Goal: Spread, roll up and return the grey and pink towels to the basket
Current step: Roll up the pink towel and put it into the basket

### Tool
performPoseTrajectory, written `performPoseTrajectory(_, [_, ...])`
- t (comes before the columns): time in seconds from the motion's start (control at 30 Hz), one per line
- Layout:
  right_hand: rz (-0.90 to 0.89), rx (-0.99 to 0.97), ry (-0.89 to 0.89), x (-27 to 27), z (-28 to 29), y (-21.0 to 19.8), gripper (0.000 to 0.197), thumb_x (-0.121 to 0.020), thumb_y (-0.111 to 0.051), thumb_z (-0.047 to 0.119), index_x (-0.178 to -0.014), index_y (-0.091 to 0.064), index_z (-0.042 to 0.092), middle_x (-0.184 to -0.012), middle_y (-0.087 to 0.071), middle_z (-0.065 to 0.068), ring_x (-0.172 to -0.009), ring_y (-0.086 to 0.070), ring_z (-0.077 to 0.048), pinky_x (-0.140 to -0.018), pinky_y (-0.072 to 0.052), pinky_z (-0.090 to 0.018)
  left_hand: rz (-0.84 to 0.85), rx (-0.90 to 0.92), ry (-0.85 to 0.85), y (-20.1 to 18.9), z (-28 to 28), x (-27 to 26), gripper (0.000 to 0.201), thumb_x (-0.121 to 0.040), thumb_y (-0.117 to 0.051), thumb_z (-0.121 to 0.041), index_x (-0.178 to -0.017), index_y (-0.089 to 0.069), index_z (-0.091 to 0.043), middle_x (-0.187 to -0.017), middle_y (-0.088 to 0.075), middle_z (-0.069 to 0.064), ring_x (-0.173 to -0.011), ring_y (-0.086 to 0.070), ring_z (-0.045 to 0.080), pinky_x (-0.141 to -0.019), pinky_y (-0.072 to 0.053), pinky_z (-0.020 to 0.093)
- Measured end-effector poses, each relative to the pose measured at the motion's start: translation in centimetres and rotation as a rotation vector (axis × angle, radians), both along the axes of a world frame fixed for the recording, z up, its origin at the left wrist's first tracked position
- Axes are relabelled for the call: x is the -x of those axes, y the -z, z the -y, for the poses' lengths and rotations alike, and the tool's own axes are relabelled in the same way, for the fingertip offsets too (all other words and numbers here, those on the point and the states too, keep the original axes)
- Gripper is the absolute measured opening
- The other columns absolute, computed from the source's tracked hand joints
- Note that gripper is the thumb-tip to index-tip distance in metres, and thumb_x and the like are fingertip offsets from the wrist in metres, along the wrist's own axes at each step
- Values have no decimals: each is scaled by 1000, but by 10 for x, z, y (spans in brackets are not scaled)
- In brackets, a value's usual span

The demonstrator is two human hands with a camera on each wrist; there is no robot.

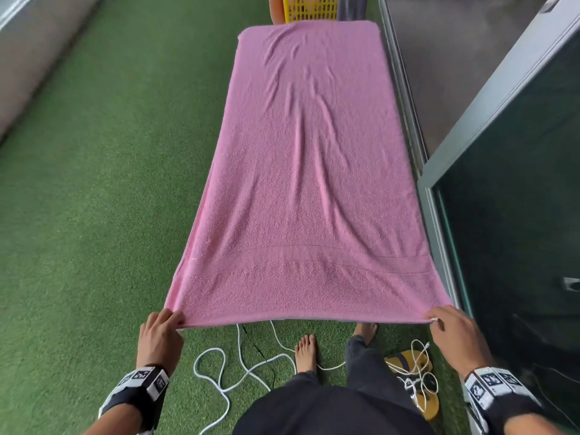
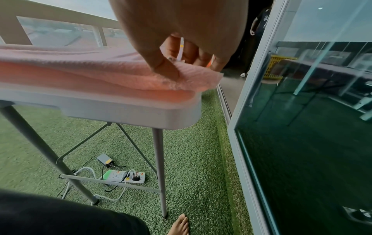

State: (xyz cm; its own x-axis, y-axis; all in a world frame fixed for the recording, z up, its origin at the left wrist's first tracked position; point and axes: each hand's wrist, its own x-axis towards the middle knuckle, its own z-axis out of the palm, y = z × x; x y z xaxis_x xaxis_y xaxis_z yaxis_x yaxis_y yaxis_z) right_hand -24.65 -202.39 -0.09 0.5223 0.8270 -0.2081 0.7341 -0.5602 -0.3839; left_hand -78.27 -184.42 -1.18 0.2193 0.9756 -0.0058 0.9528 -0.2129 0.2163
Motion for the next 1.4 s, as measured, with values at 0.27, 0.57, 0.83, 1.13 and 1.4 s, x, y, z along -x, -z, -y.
performPoseTrajectory(0.27, [131,-14,82,-2,-5,-5,17,-84,-60,2,-77,-63,17,-77,-63,-1,-69,-47,-22,-71,-37,-33,134,-88,-128,-12,-22,9,34,-67,-65,23,-87,-70,-5,-83,-70,17,-72,-61,38,-65,-46,47])
performPoseTrajectory(0.57, [183,25,87,-1,13,24,18,-81,-65,3,-78,-71,19,-85,-71,-4,-74,-49,-22,-83,-39,-40,14,76,-188,1,-11,21,18,-74,-79,-3,-81,-75,-19,-84,-72,4,-89,-59,32,-82,-32,43])
performPoseTrajectory(0.83, [116,41,273,3,-17,34,13,-94,-50,17,-103,-59,15,-114,-61,-17,-106,-50,-37,-99,-28,-47,0,305,-523,26,-50,-21,24,-89,-54,-23,-111,-61,-20,-116,-56,11,-109,-43,31,-95,-29,46])
performPoseTrajectory(1.13, [195,-81,79,41,-8,41,37,-72,-68,-3,-106,-65,9,-117,-55,-15,-104,-48,-35,-91,-40,-51,123,129,-139,27,-2,-72,36,-70,-72,-1,-103,-61,-9,-108,-54,17,-98,-49,34,-84,-43,47])
performPoseTrajectory(1.4, [59,-48,95,28,-13,49,32,-75,-66,-8,-100,-68,11,-119,-49,-4,-106,-51,-34,-77,-54,-49,113,87,-144,29,-10,-58,46,-59,-64,17,-99,-62,-5,-101,-59,16,-90,-51,36,-81,-45,48])
